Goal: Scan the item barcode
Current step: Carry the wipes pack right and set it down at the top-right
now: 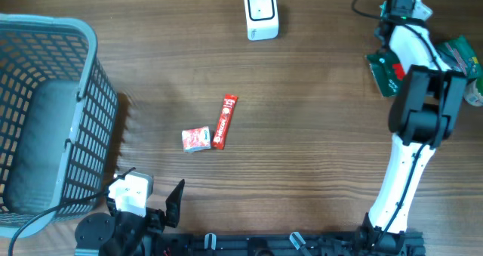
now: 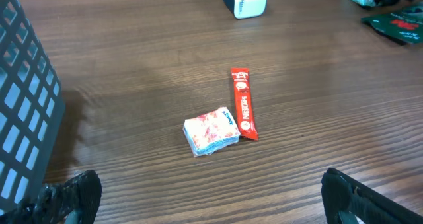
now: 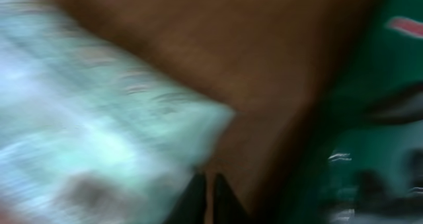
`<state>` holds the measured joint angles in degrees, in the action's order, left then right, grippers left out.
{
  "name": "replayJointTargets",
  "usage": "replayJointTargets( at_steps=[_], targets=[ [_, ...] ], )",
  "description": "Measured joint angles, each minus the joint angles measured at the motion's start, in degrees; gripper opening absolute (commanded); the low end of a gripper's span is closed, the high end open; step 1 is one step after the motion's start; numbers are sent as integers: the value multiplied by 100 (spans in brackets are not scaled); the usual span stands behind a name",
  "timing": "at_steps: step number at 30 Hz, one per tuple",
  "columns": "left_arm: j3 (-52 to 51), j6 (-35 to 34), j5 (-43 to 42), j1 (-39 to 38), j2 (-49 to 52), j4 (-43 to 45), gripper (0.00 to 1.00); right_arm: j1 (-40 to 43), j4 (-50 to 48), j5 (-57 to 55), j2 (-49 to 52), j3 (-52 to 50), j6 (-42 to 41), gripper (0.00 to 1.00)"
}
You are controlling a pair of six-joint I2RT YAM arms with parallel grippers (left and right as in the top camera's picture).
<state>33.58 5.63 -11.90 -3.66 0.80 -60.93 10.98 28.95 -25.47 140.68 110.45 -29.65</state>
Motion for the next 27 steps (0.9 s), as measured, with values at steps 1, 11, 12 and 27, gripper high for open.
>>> replayJointTargets(
  at_steps=[1, 11, 12, 27],
  targets=[
    [0, 0, 0, 0, 0, 0, 100, 177, 118, 7, 0, 17, 22, 5],
    [0, 0, 0, 0, 0, 0, 100, 1279, 616, 680, -59, 149, 748, 100],
    [0, 0, 0, 0, 0, 2, 100, 1246, 640, 861, -111, 146, 857, 100],
    [0, 0, 0, 0, 0, 0, 100, -1261, 3965, 4103, -2164, 208, 817, 100]
  ],
)
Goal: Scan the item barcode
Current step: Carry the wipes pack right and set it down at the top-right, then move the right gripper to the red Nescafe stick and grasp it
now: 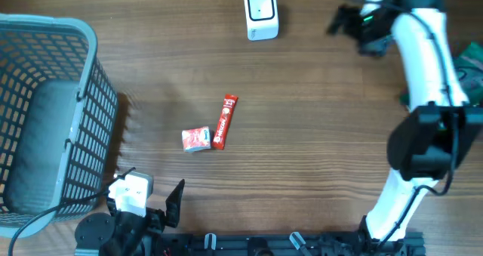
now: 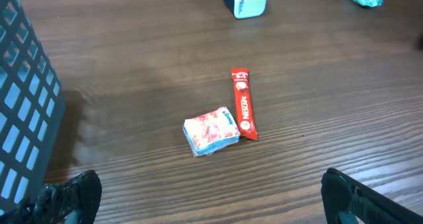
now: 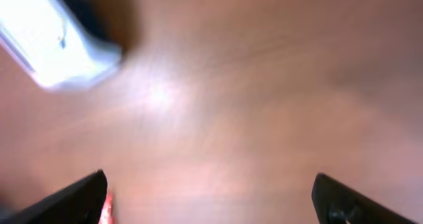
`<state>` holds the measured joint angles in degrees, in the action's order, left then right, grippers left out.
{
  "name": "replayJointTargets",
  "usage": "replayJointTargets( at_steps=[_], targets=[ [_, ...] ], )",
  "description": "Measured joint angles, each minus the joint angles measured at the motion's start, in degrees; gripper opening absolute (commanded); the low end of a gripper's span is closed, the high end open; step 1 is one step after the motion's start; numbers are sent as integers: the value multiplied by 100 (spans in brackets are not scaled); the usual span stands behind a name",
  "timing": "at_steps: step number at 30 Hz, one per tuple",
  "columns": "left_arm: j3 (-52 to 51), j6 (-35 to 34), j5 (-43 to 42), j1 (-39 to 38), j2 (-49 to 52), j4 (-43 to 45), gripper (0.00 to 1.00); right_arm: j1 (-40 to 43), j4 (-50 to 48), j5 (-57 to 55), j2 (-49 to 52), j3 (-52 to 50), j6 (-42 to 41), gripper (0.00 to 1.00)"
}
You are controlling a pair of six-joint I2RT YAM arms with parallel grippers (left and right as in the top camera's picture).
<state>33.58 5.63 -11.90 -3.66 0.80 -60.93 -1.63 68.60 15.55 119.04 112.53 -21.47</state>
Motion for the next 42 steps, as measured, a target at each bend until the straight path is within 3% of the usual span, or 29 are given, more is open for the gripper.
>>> replayJointTargets(
  at_steps=[4, 6, 13, 16, 18, 23, 33, 36, 38, 39, 42],
  targets=[
    [0, 0, 0, 0, 0, 2, 100, -1126, 1237, 350, 0, -31, -466, 96],
    [0, 0, 0, 0, 0, 2, 100, -1631, 1349, 407, 0, -35, -772, 100],
    [0, 0, 0, 0, 0, 2, 100, -3377, 549, -538, 0, -42, -1519, 100],
    [0, 0, 0, 0, 0, 2, 100, -3713, 439, -1010, 0, -42, -1867, 99],
    [0, 0, 0, 0, 0, 0, 100, -3851, 365, -1222, 72, -85, -2232, 93],
    [0, 0, 0, 0, 0, 2, 100, -4076, -164, -1060, 660, -264, -2542, 92],
    [0, 0, 0, 0, 0, 0, 100, -4419, -299, -767, 1580, -302, -2876, 52],
    [0, 0, 0, 0, 0, 0, 100, -4419, -341, -765, 1626, -439, -2916, 50],
    [0, 0, 0, 0, 0, 2, 100, -4419, -446, -761, 1591, -529, -2946, 56],
    [0, 0, 0, 0, 0, 0, 100, -4419, -586, -748, 1515, -662, -2953, 52],
    [0, 0, 0, 0, 0, 0, 100, -4419, -1016, -708, 1401, -852, -2962, 25]
  ],
)
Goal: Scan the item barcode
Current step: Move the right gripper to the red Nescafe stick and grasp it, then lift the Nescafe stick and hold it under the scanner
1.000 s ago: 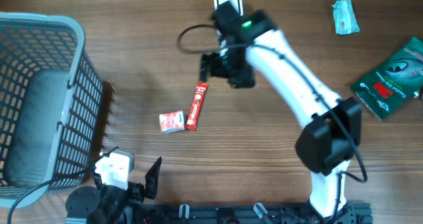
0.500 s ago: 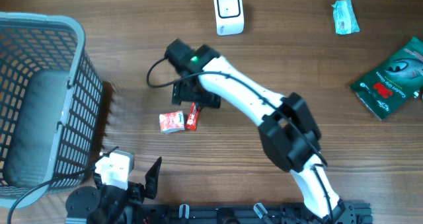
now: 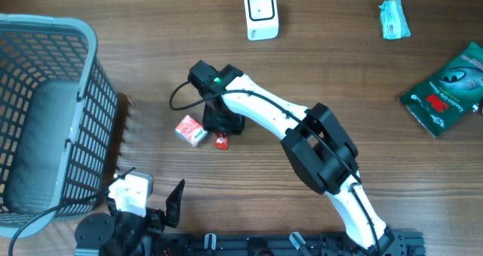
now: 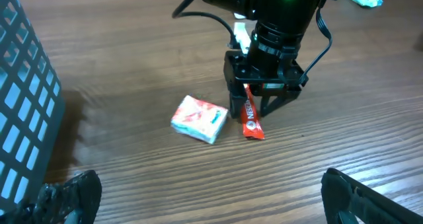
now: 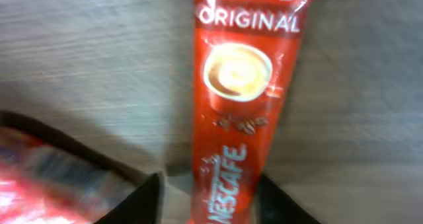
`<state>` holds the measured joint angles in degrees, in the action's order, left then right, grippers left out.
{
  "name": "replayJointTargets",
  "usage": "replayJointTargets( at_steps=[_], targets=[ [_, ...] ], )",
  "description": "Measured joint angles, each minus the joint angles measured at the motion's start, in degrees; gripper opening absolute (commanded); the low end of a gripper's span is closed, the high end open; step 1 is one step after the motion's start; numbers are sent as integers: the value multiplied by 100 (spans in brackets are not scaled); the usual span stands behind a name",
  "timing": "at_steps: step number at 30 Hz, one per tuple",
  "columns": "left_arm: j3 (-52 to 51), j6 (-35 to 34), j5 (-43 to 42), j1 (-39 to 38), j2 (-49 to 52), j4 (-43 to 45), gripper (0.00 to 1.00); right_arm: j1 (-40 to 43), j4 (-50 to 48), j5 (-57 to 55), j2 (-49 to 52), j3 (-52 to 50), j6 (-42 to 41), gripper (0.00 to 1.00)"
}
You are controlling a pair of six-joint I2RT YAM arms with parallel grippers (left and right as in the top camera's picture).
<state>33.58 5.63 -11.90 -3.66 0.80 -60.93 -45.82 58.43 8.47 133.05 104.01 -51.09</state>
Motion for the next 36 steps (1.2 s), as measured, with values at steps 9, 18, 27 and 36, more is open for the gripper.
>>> replayJointTargets(
  at_steps=[9, 18, 27, 36],
  targets=[
    [0, 0, 0, 0, 0, 2, 100, 94, 142, -249, 9, 116, 424, 4],
    [0, 0, 0, 0, 0, 2, 100, 1034, 1034, 1644, -914, 378, 2544, 4],
    [0, 0, 0, 0, 0, 2, 100, 1685, 3104, 4428, -1453, 525, 911, 4],
    [0, 0, 0, 0, 0, 2, 100, 1749, 3353, 5589, -1453, 522, -199, 5]
  ],
)
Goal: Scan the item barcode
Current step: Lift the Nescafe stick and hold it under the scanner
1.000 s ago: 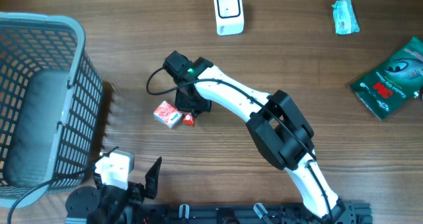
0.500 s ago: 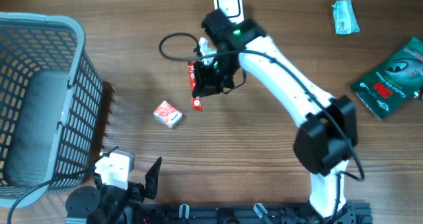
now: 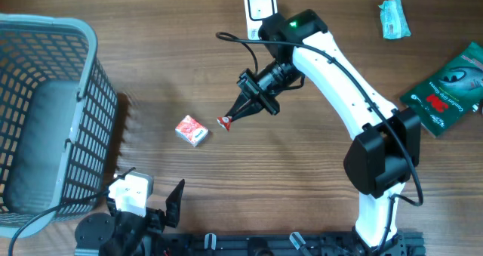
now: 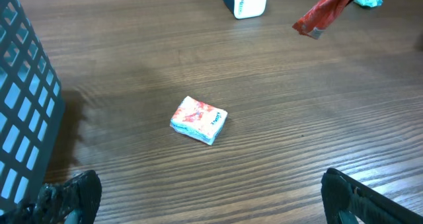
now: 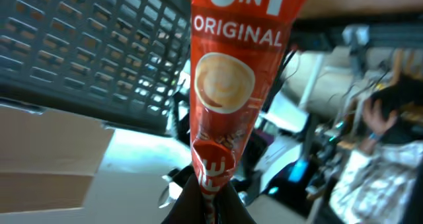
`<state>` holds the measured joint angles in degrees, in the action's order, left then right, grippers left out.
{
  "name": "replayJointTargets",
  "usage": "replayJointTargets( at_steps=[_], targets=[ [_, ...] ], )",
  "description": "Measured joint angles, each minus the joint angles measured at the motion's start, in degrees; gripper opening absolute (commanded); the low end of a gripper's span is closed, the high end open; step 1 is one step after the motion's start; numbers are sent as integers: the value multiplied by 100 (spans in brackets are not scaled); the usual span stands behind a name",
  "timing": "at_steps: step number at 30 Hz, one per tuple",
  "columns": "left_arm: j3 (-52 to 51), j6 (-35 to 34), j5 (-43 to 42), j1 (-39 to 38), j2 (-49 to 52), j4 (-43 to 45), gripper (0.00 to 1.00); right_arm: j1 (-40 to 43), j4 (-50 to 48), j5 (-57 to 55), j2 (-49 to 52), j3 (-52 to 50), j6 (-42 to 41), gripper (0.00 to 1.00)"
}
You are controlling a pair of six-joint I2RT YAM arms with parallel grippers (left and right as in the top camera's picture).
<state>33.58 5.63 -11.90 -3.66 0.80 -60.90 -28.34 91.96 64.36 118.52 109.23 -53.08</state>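
Observation:
A red coffee stick sachet [image 3: 229, 118] [image 5: 228, 78] hangs in the air over the table's middle, with my right gripper [image 3: 245, 105] [image 5: 208, 191] shut on one end of it. The left wrist view shows the sachet [image 4: 327, 9] raised at the far right, near the scanner. The white barcode scanner [image 3: 261, 13] stands at the back centre, behind the raised sachet. My left gripper [image 4: 205, 194] sits at the front left edge, its fingers [image 4: 69, 194] wide apart with nothing between them.
A small pink-and-white packet [image 3: 192, 131] [image 4: 199, 119] lies on the table left of the sachet. A grey mesh basket [image 3: 45, 112] fills the left side. A teal wrapper [image 3: 393, 18] and a green pouch [image 3: 447, 79] lie at the back right.
My right gripper was down on the table around the red sachet beside the pink packet. Now it is shut on the sachet and holds it up in the air, nearer the scanner.
My right gripper was first at the back right among the green pouch and teal wrapper. Then it was open near the scanner. Then it stood over the red sachet on the table, and the pink packet lay shifted. Now the sachet is held aloft.

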Motion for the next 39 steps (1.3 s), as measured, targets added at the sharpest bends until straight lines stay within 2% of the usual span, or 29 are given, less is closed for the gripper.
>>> replayJointTargets(
  at_steps=[2, 5, 10, 12, 15, 18, 21, 31, 33, 37, 39],
  targets=[
    [0, 0, 0, 0, 0, -2, 100, -2, 0, 323, 0, 0, -966, 10],
    [0, 0, 0, 0, 0, 0, 100, 0, -46, 472, 0, 0, -2006, 10],
    [0, 0, 0, 0, 0, -2, 100, 105, -1399, 431, 0, -9, -4835, 5],
    [0, 0, 0, 0, 0, 0, 100, 251, -1847, 271, 0, -9, -5587, 5],
    [0, 0, 0, 0, 0, 0, 100, 542, -1862, 269, 50, -4, -6059, 5],
    [0, 0, 0, 0, 0, -2, 100, 844, -1213, 225, 243, -7, -6271, 5],
    [0, 0, 0, 0, 0, -2, 100, 1126, -111, 177, 614, -2, -6352, 5],
    [0, 0, 0, 0, 0, 0, 100, 1248, -24, 315, 804, -109, -6387, 4],
    [0, 0, 0, 0, 0, 0, 100, 1248, -428, 339, 804, -116, -5768, 4],
    [0, 0, -2, 0, 4, -4, 100, 1241, -2728, 566, 813, -151, -4216, 4],
    [0, 0, -2, 0, 4, -4, 100, 1241, -3482, 544, 813, -153, -3755, 4]
  ],
)
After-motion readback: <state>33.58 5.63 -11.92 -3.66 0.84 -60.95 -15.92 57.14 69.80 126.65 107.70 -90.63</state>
